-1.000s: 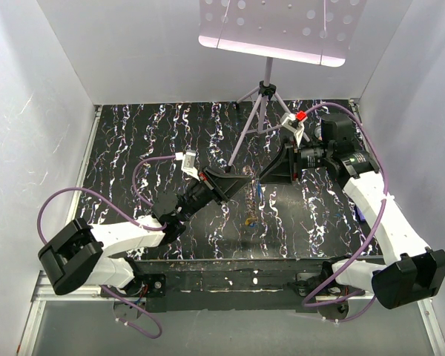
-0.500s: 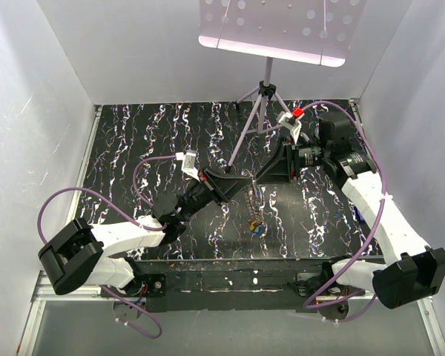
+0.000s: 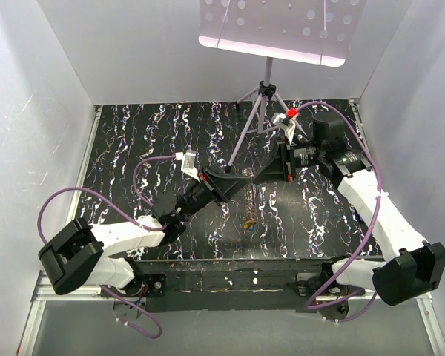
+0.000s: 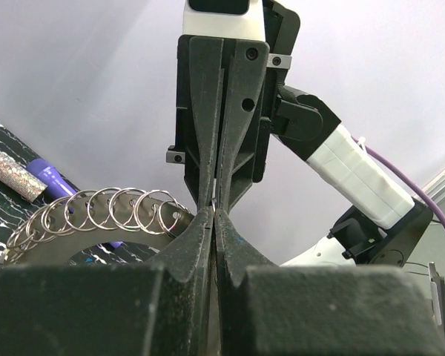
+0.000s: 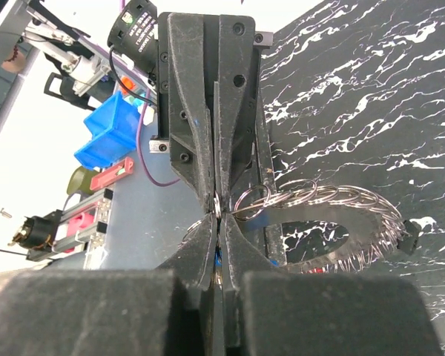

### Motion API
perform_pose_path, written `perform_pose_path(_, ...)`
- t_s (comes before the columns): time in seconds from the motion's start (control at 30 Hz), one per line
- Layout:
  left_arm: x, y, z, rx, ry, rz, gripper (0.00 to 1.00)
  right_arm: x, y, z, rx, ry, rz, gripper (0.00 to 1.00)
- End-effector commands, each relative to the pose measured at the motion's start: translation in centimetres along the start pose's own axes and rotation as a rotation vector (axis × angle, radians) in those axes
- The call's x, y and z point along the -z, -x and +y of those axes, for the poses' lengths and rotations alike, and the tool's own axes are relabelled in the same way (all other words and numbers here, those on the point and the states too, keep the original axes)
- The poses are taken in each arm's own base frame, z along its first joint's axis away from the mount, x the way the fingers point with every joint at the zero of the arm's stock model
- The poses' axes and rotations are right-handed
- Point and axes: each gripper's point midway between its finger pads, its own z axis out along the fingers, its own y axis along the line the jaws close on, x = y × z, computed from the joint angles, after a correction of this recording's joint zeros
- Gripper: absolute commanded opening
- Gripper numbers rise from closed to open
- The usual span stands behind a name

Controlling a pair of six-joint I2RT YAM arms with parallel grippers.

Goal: Put the keys on the keyring

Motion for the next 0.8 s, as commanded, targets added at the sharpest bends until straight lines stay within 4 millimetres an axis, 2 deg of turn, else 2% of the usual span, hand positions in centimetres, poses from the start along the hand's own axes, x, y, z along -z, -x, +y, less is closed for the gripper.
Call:
perform_pose_path(0.0, -0.6, 2.3, -2.3, -0.015, -0.073, -0.072, 0.0, -0.2, 0.1, 0.7, 0.031, 0.048, 0.002, 0.01)
perform_pose_path(0.17, -0.1, 2.0, -1.6, -0.011, -0.032, -0.05, 0.0, -0.1, -0.2, 0.7, 0.039, 0.042, 0.004, 0.01)
perform_pose_path(0.3, 1.4, 2.4, -0.8, -0.019, 0.029, 0.009, 0.38, 0.1, -1.0, 0.4, 0.051, 0.016, 0.019, 0.01)
perform_pose_path(0.33, 2.1, 2.9, -1.7, -0.028, 0.016, 0.025, 0.49, 0.1, -1.2, 0.3, 0.067, 0.009, 0.024, 0.01)
perform_pose_path(0.43, 3.6, 3.4, -1.3, -0.032, 0.079, 0.128, 0.67, 0.1, -2.4, 0.4, 0.034, 0.03, 0.051, 0.01)
perform_pose_path(0.5, 4.6, 3.5, -1.4, -0.033, 0.105, 0.229, 0.75, -0.1, -3.1, 0.5, 0.049, 0.053, 0.07, 0.01)
perform_pose_path(0.63, 5.5, 2.3, -2.2, 0.028, 0.084, 0.473, 0.8, -0.7, -4.3, 1.1, 0.081, 0.073, 0.128, 0.01)
perform_pose_path(0.77, 5.1, 0.7, -2.4, 0.117, 0.06, 0.662, 0.82, -1.1, -4.8, 1.2, 0.098, 0.09, 0.164, 0.01)
